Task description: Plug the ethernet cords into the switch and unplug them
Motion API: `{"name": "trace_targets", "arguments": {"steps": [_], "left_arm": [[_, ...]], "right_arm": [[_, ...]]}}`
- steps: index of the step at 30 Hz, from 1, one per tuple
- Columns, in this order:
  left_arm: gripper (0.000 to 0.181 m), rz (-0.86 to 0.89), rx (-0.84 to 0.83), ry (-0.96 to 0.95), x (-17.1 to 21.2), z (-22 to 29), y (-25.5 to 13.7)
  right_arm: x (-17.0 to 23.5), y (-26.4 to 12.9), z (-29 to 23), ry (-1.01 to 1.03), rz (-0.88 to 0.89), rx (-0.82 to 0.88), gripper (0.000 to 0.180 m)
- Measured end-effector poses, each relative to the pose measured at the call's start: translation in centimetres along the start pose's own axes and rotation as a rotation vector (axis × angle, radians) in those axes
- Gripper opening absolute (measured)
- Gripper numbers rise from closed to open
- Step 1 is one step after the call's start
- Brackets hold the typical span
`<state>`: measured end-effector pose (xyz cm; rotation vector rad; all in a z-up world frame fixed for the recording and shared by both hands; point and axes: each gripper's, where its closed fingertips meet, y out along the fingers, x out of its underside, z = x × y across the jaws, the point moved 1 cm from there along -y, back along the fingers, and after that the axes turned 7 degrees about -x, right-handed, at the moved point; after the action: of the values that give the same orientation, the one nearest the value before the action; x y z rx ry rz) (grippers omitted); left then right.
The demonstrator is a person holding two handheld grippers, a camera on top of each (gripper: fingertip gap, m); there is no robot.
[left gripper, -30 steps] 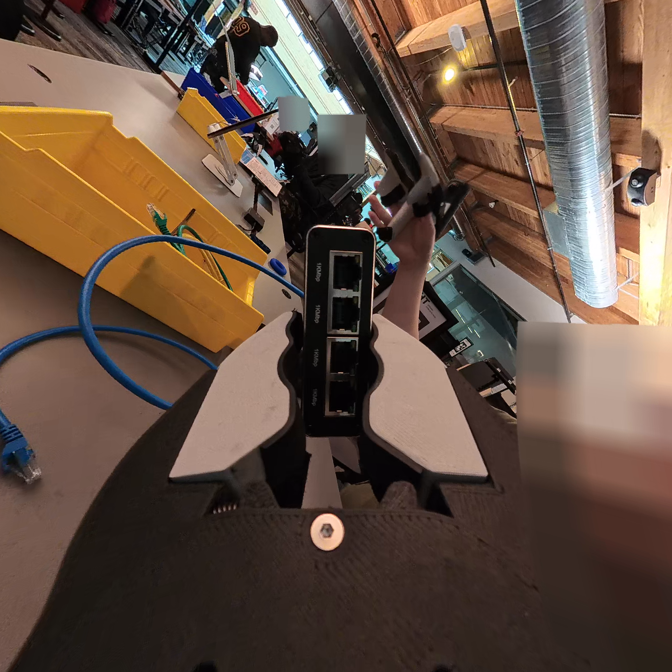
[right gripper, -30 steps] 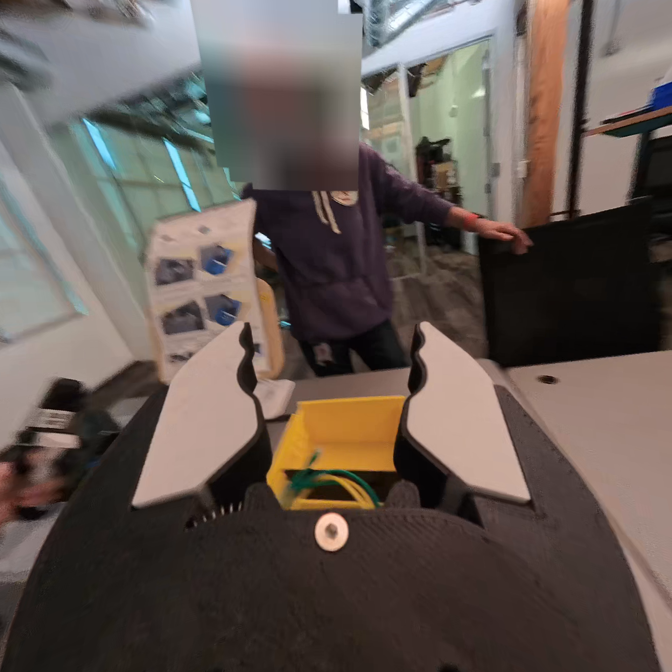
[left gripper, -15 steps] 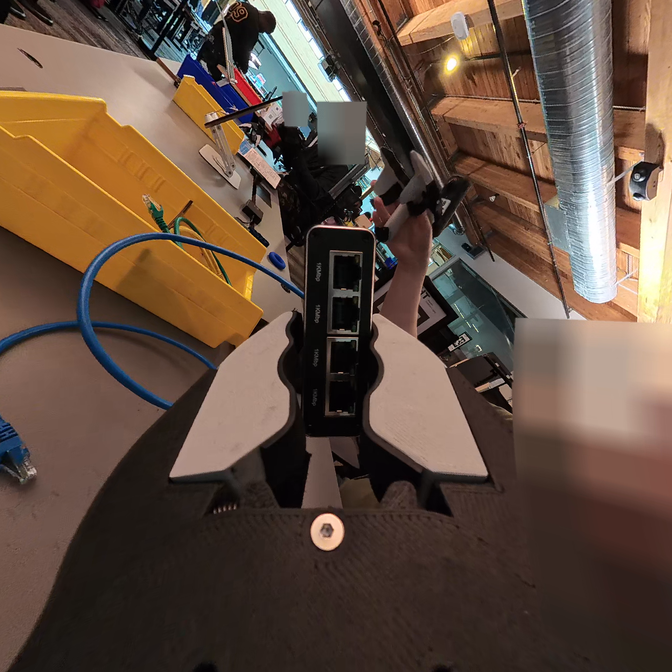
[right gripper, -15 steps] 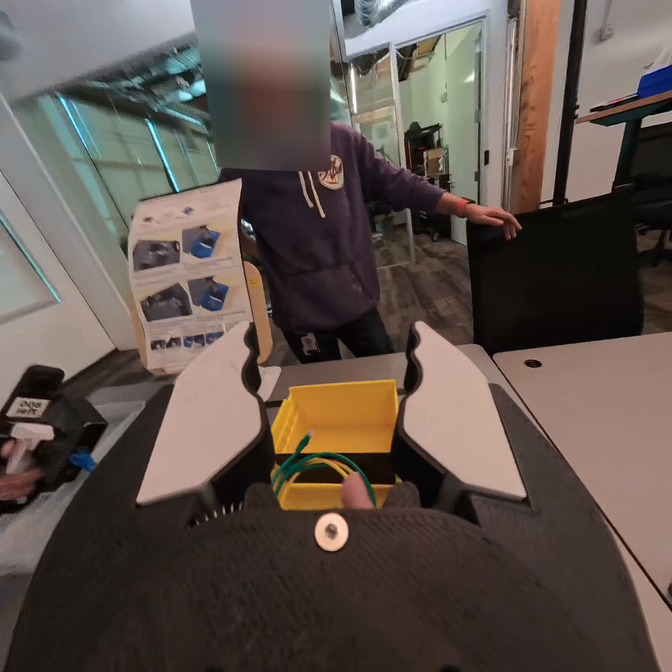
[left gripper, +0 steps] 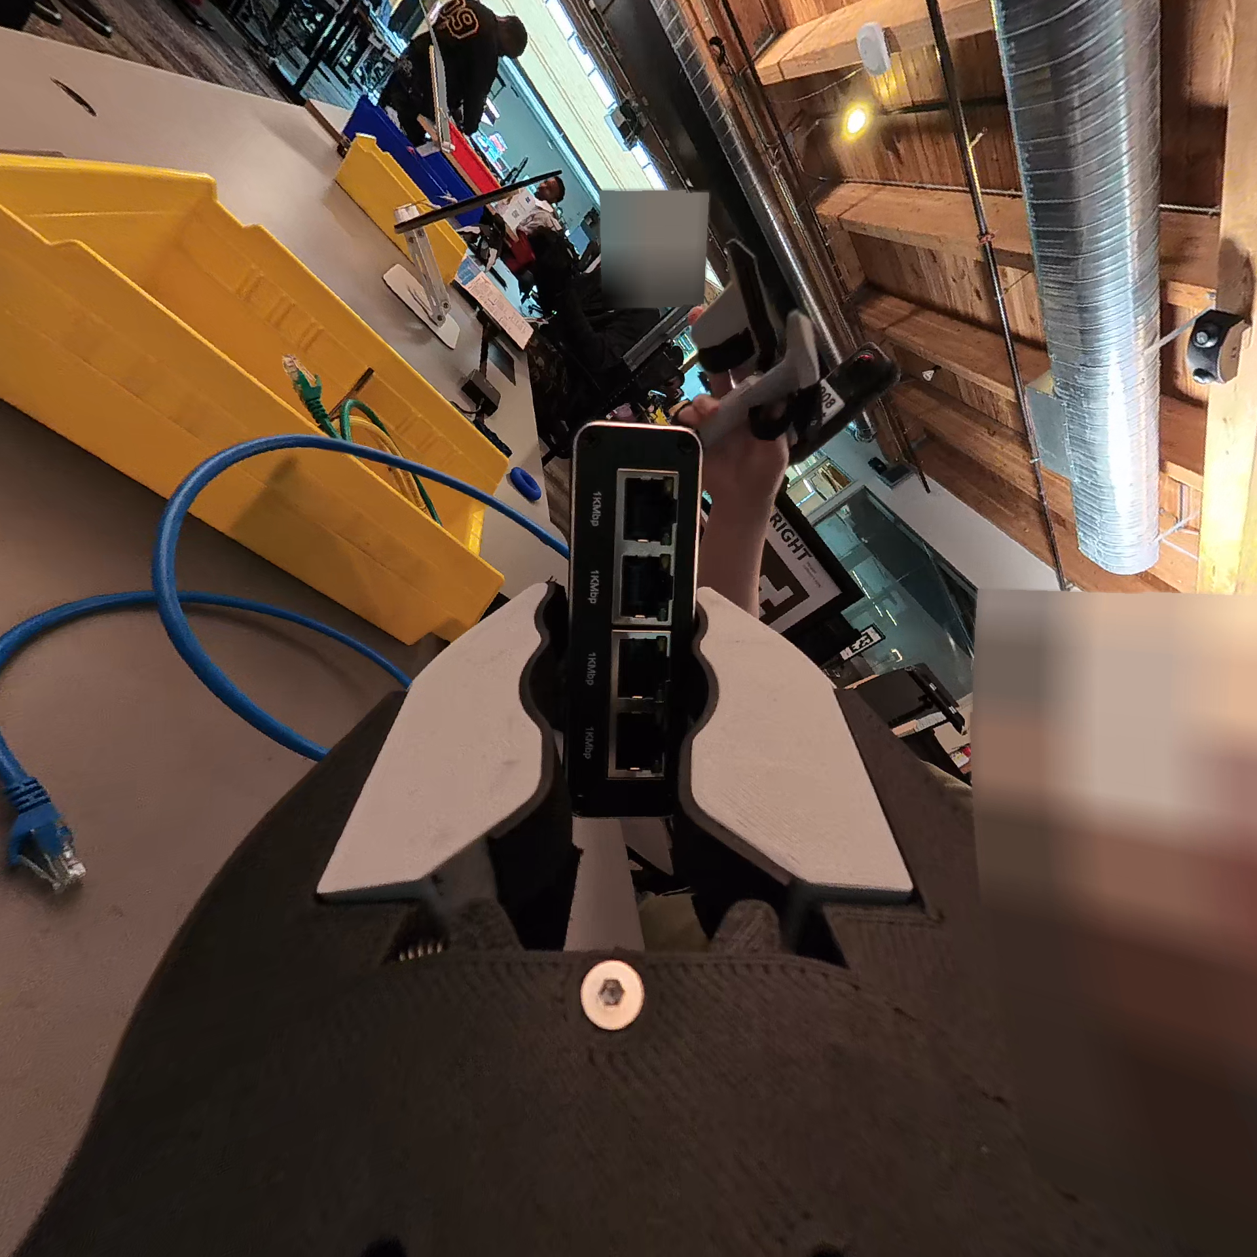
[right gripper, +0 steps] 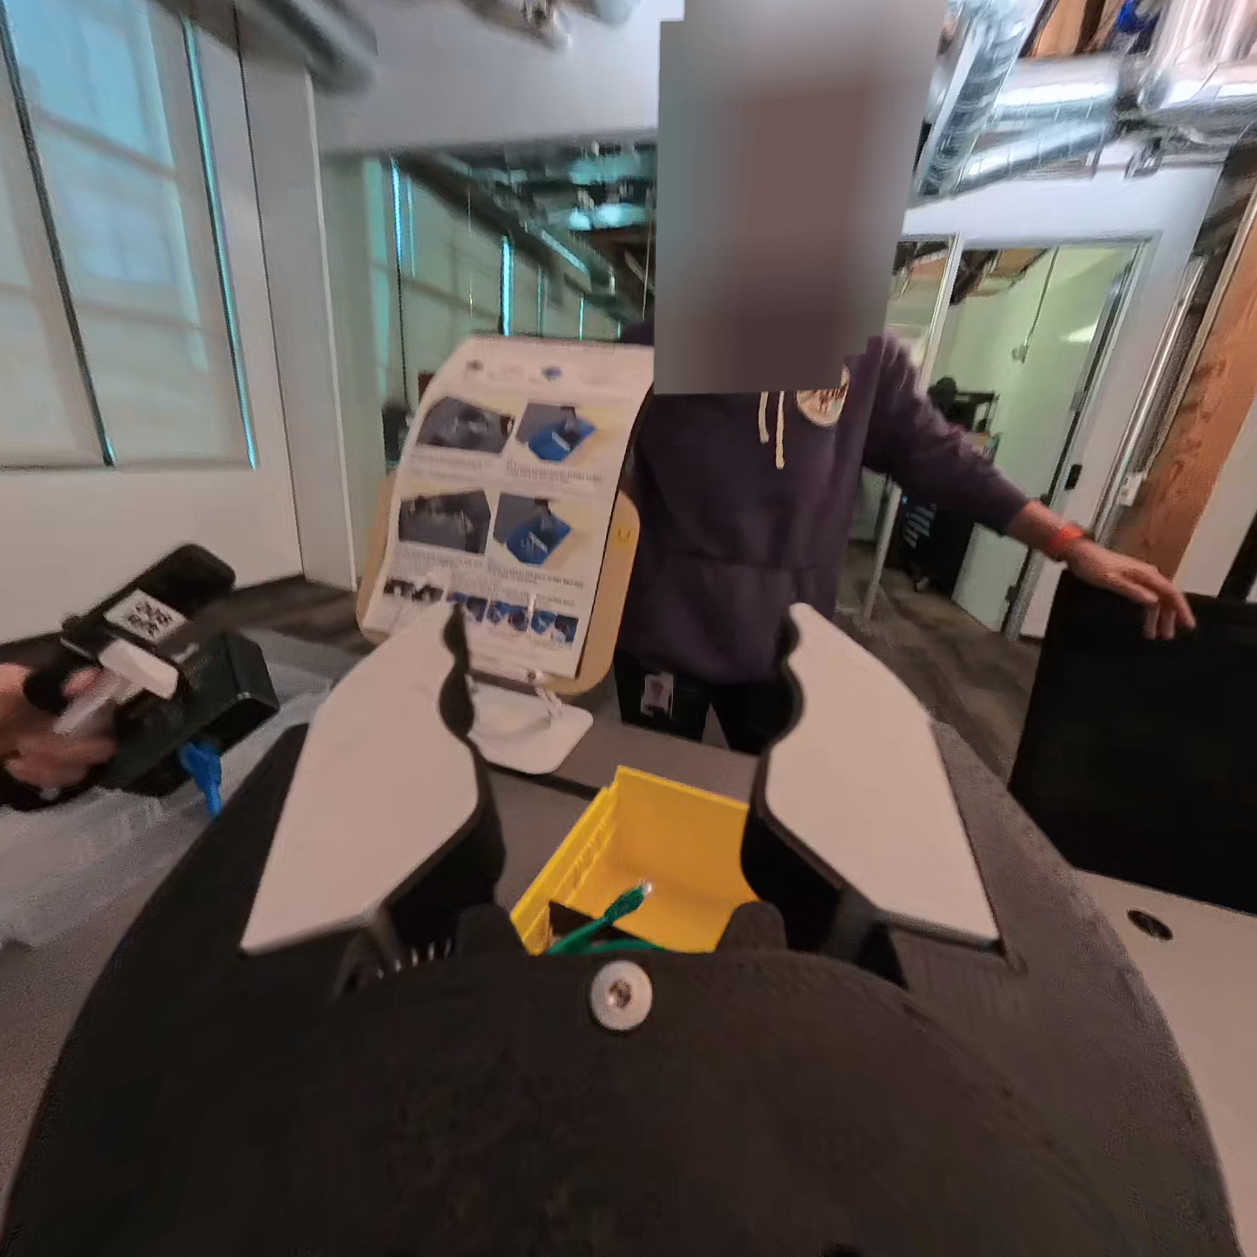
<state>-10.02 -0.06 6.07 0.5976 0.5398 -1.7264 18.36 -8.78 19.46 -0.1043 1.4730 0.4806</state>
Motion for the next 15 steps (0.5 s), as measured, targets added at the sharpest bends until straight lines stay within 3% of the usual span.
{"name": "trace_targets", "arguments": {"steps": [3, 7, 11, 15], "left_arm": [[0.033, -0.005, -0.004, -0.008, 0.1, -0.3, 0.1], [0.033, -0.013, -0.011, 0.001, 0.2, -0.4, 0.3], [0.033, -0.016, -0.006, 0.008, 0.3, -0.1, 0.4], [0.033, -0.017, 0.003, 0.018, 0.2, 0.4, 0.4]], "right_arm": [[4.0, 2.3, -3.1, 0.015, -0.158, -0.095, 0.09], [8.1, 4.5, -8.4, 0.204, -0.359, -0.334, 0.103], [7.7, 5.7, -8.7, 0.321, -0.41, -0.4, 0.11], [5.3, 5.6, -6.8, 0.448, -0.311, -0.409, 0.109]]}}
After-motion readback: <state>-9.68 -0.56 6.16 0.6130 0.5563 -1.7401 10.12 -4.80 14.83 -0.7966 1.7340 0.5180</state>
